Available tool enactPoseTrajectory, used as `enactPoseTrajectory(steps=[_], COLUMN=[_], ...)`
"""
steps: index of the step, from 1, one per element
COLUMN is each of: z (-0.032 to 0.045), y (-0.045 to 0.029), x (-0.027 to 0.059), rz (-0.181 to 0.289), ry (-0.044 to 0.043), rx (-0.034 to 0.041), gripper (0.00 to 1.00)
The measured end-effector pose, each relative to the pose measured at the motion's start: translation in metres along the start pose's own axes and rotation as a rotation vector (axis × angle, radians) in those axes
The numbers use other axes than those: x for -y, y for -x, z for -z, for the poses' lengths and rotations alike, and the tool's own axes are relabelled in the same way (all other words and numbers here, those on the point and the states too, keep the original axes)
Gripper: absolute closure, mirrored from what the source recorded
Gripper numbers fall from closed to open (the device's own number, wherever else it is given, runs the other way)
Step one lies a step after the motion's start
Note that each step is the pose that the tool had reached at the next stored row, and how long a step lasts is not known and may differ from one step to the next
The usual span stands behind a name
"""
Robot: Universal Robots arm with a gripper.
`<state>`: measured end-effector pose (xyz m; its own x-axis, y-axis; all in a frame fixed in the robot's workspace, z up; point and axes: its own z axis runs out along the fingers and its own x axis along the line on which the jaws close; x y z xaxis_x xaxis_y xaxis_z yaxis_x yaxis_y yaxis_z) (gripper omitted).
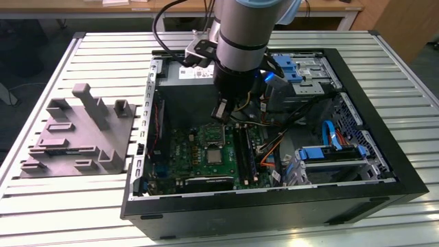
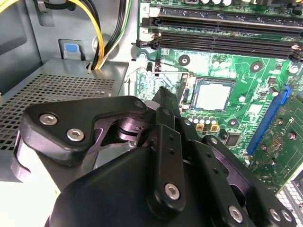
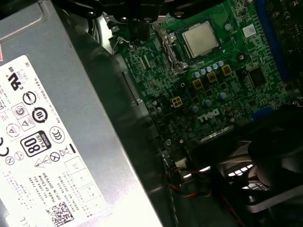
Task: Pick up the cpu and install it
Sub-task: 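Close the cpu cover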
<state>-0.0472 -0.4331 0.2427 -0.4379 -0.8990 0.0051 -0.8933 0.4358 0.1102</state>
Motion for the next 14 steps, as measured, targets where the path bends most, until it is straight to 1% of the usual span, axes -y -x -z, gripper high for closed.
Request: enactPoseTrajectory(steps=[14], z=[0.0003], y=[-0.0056], x=[0.0026], rz=[0.000], ry=[-0.0001], rx=[0.0001], gripper=[0.89])
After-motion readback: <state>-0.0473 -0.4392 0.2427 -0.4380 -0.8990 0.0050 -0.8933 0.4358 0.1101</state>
